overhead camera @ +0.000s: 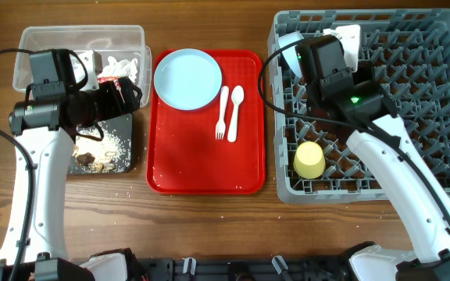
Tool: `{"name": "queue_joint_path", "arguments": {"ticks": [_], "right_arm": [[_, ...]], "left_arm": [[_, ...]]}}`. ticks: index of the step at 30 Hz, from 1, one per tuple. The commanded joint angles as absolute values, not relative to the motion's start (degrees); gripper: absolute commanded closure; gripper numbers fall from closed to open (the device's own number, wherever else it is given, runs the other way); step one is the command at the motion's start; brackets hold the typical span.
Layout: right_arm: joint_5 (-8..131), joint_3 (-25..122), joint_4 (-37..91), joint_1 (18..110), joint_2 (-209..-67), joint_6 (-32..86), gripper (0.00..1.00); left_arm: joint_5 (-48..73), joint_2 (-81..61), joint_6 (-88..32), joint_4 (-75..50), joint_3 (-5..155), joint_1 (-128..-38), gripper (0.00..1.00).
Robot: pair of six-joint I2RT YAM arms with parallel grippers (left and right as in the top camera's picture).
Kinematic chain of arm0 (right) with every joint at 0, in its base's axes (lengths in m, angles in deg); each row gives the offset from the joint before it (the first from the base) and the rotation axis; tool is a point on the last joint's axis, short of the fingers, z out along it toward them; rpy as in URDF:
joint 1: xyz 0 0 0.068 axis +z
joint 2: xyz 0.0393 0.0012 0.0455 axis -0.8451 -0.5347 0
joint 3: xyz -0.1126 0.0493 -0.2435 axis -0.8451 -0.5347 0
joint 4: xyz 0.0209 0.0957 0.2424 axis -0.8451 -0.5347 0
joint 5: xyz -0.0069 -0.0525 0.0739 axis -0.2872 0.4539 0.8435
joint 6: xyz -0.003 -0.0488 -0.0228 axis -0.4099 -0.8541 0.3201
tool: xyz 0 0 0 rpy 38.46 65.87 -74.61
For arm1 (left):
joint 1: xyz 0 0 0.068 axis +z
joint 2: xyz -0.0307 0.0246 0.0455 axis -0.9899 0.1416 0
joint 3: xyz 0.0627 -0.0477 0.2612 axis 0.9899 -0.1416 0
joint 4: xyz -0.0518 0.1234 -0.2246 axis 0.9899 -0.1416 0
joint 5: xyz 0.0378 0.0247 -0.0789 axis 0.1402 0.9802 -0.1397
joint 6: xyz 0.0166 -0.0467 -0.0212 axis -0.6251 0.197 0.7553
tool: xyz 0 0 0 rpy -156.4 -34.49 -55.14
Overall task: Sort waste into correct bins and load items into the dishwasher rack
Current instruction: 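Move the cup into the rack and set it down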
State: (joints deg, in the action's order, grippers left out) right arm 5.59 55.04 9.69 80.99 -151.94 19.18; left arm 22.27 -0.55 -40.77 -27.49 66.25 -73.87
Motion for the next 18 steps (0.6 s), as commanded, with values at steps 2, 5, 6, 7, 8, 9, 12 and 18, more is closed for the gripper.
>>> {"name": "queue_joint_path", "arguments": {"ticks": [2,5,6,7,8,9,12,18], "right_arm": [[5.4,55.6,11.2,80.9,-152.1,17.7,0.96],[21.4,55.6,11.5,80.9,-152.1,17.7,0.96],[24.9,55.6,11.6,80.9,-152.1,17.7,0.96],[29.4,55.6,11.8,80.9,-152.1,17.7,0.96],[32.0,55.6,12.3,80.9,-152.1,17.7,0.96],[34.5,55.6,12.6,80.9,-152.1,17.7,0.96],[41.7,55.6,12.6,80.9,-152.1,18.0,0.96],[40.3,55.6,12.7,80.9,-152.1,23.8,0.95]], "left_arm": [[22.4,-0.9,-41.1,-27.3,67.0,-73.6,0.00],[22.4,-0.9,-41.1,-27.3,67.0,-73.6,0.00],[22.4,-0.9,-41.1,-27.3,67.0,-73.6,0.00],[22.4,-0.9,-41.1,-27.3,67.0,-73.6,0.00],[22.4,-0.9,-41.1,-27.3,67.0,-73.6,0.00],[22.4,-0.9,-41.1,-27.3,67.0,-73.6,0.00],[22.4,-0.9,-41.1,-27.3,67.0,-73.6,0.00],[22.4,-0.9,-41.1,-27.3,67.0,-73.6,0.00]]}}
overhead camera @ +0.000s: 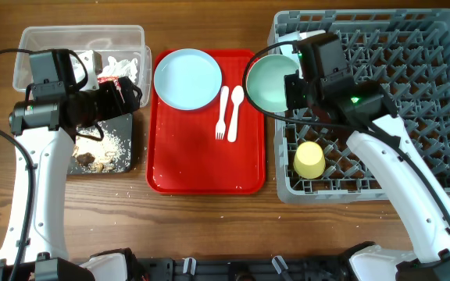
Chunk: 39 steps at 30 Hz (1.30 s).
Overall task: Sort waste into correct bins and load items into the dishwasher rack
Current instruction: 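Move the cup into the rack and set it down, then reach the right gripper to the light-blue plate and grasp its edge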
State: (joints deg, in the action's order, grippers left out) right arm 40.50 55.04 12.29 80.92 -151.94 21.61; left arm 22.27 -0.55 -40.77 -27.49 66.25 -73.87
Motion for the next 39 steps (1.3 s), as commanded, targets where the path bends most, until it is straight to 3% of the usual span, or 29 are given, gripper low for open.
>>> {"name": "queue_joint_path", "arguments": {"ticks": [1,3,7,11,15,22,32,39], "right_arm": [[38.1,55.6,12.6,80.9,-152.1,23.8,0.96],[30.8,55.6,11.8,80.9,-152.1,23.7,0.96],[1.4,55.6,8.1,80.9,-152.1,23.6,0.96],[0.5,55.6,5.7,80.9,-153.1,23.5,0.96],[-9.4,55.6,3.9,81.1,-159.7,20.6,0.96],[-15.8,55.6,3.8,84.7,-169.2,17.6,0.96],[-17.0,55.4,4.0,86.3,-172.1,17.5,0.96],[-6.2,55.4,3.2,87.1,-172.1,14.5,0.95]], "left_arm": [[22.4,-0.9,-41.1,-27.3,67.0,-73.6,0.00],[22.4,-0.9,-41.1,-27.4,67.0,-73.6,0.00],[22.4,-0.9,-41.1,-27.3,67.0,-73.6,0.00],[22.4,-0.9,-41.1,-27.3,67.0,-73.6,0.00],[22.4,-0.9,-41.1,-27.3,67.0,-73.6,0.00],[22.4,-0.9,-41.1,-27.3,67.0,-73.6,0.00],[22.4,-0.9,-41.1,-27.3,67.0,-73.6,0.00],[22.4,-0.9,-41.1,-27.3,67.0,-73.6,0.00]]}}
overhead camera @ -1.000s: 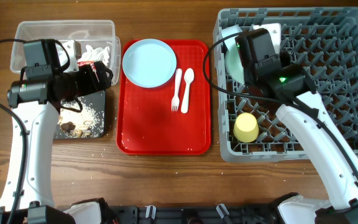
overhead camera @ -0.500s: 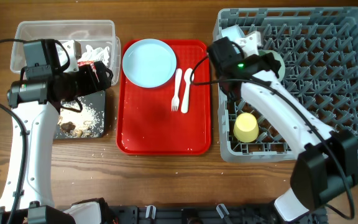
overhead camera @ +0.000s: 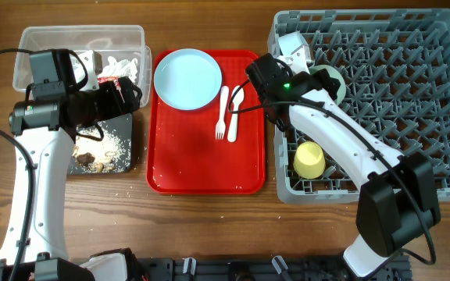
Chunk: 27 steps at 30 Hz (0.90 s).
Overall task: Sort waste into correct bins and load items into the dishwasher rack
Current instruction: 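Reach the right gripper to the light-blue plate and grasp its edge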
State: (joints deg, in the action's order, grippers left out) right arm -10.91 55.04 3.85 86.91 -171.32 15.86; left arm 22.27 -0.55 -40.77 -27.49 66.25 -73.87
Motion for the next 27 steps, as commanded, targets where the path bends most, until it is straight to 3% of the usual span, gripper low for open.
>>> {"name": "queue_joint_path", "arguments": {"ticks": [1,4,7,10,19,20,24,27], "right_arm": [[-6.2,55.4,3.2,87.2,-172.1,14.5,0.94],[-6.2,55.4,3.2,87.9,-172.1,14.6,0.86],[-6.2,55.4,3.2,89.8,-172.1,14.5,0.66],[-6.0,55.4,2.9,92.6,-172.1,14.5,0.53],[2.5,55.4,2.1,98.2,-172.1,14.7,0.40],[3.4,55.4,2.1,98.2,-172.1,15.0,0.33],[9.3,56.1,4.6,98.1,-172.0,17.8,0.27],[18.0,61.4,5.9,97.4,-171.6,17.7,0.28]], "left_arm": [[22.4,-0.9,-41.1,-27.3,67.0,-73.6,0.00],[22.4,-0.9,-41.1,-27.3,67.0,-73.6,0.00],[22.4,-0.9,-41.1,-27.3,67.0,-73.6,0.00],[22.4,-0.9,-41.1,-27.4,67.0,-73.6,0.00],[22.4,-0.9,-41.1,-27.3,67.0,-73.6,0.00],[22.4,-0.9,-41.1,-27.3,67.0,-73.6,0.00],[22.4,-0.9,-41.1,-27.3,67.0,-73.6,0.00],[22.4,-0.9,-41.1,-27.3,67.0,-73.6,0.00]]}}
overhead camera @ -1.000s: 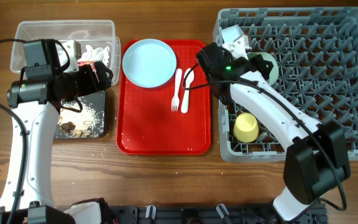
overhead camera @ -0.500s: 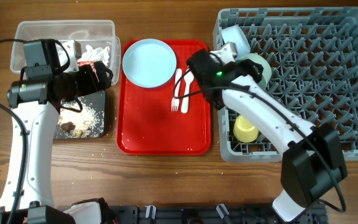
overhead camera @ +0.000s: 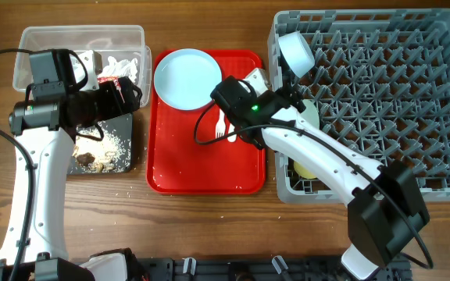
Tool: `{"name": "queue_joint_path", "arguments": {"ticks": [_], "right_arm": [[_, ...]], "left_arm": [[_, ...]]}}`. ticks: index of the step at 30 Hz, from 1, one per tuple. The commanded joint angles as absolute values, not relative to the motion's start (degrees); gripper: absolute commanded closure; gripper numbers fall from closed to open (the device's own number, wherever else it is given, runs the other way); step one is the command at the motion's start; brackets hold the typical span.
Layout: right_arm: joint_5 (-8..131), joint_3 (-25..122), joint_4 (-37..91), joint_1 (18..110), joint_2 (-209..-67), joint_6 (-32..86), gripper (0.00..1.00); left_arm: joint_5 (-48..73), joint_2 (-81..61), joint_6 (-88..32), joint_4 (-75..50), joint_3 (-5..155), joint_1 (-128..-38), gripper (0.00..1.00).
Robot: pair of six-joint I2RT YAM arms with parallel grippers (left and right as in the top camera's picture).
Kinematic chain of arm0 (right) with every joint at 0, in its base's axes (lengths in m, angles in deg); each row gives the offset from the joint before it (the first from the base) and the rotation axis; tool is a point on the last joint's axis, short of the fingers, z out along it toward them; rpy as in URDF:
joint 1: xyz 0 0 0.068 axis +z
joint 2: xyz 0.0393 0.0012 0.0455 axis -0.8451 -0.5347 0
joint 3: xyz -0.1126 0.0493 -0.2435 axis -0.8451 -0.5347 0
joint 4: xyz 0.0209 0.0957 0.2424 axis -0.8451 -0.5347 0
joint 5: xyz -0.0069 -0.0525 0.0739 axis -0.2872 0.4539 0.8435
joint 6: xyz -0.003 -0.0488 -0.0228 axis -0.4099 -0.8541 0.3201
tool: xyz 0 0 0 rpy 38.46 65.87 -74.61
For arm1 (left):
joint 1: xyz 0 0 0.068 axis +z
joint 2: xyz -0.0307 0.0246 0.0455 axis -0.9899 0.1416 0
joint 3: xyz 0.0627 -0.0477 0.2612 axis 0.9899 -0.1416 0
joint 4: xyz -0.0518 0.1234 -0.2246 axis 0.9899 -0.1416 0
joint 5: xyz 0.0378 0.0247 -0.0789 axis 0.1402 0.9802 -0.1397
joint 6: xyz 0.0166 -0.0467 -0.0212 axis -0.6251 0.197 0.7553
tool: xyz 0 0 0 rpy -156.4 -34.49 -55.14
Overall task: Sort waste into correct bins and load items into the dishwasher rack
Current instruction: 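Reach the right gripper to the light-blue plate and grasp its edge, then lift the plate and carry it into the dish rack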
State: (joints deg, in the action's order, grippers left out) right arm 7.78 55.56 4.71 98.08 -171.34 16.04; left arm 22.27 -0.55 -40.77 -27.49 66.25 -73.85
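Observation:
My right gripper [overhead camera: 226, 115] is over the red tray [overhead camera: 201, 168], above the white fork [overhead camera: 219, 129]. The spoon is hidden under it, and the arm covers its jaws. A light blue plate [overhead camera: 184, 76] lies at the back of the tray. In the grey dishwasher rack [overhead camera: 412, 94] a white bowl [overhead camera: 296, 51] leans at the back left corner. A pale green plate [overhead camera: 310, 114] stands on edge, and a yellow cup [overhead camera: 303, 168] shows partly under the arm. My left gripper [overhead camera: 127, 92] hangs over the bins at the left. Its jaws are not readable.
A clear plastic bin [overhead camera: 76, 35] with crumpled waste stands at the back left. A black tray [overhead camera: 104, 148] with food scraps sits just in front of it. Wooden table surrounds the tray and the rack.
My right gripper has moved from the rack's left edge out over the red tray, above the fork and spoon. The white bowl now shows fully. The left arm has not moved.
My right gripper was first deep in the rack's back left corner. Then it was at the rack's left edge with the pale green plate. Later the plate stood on edge in the rack. Now the gripper is over the utensils on the tray.

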Motion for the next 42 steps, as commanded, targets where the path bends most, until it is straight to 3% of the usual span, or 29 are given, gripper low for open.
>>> {"name": "queue_joint_path", "arguments": {"ticks": [1,6,10,12,14,17,20,23,29,39,42], "right_arm": [[24.7,64.4,6.8,96.7,-171.5,17.7,0.30],[60.3,71.3,20.1,92.1,-171.5,17.7,0.36],[70.1,70.1,28.2,92.0,-174.0,19.2,0.27],[69.9,69.4,30.4,92.4,-176.3,24.1,0.30],[65.9,69.0,30.3,92.5,-179.3,34.5,0.43],[58.2,69.0,28.8,92.5,-184.7,49.5,0.47],[57.6,69.0,28.7,92.5,-188.2,55.5,0.51],[55.6,69.0,27.4,92.5,-189.9,56.7,0.57],[53.5,69.0,26.5,92.5,-195.1,63.1,0.57],[53.5,69.0,31.4,92.6,-197.1,63.2,0.61],[53.4,69.0,32.4,92.6,-197.3,63.8,0.71]], "left_arm": [[22.4,-0.9,-41.1,-27.3,67.0,-73.6,0.00],[22.4,-0.9,-41.1,-27.3,67.0,-73.6,0.00],[22.4,-0.9,-41.1,-27.3,67.0,-73.6,0.00],[22.4,-0.9,-41.1,-27.3,67.0,-73.6,0.00],[22.4,-0.9,-41.1,-27.3,67.0,-73.6,0.00],[22.4,-0.9,-41.1,-27.3,67.0,-73.6,0.00],[22.4,-0.9,-41.1,-27.3,67.0,-73.6,0.00],[22.4,-0.9,-41.1,-27.3,67.0,-73.6,0.00],[22.4,-0.9,-41.1,-27.3,67.0,-73.6,0.00],[22.4,-0.9,-41.1,-27.3,67.0,-73.6,0.00],[22.4,-0.9,-41.1,-27.3,67.0,-73.6,0.00]]}}
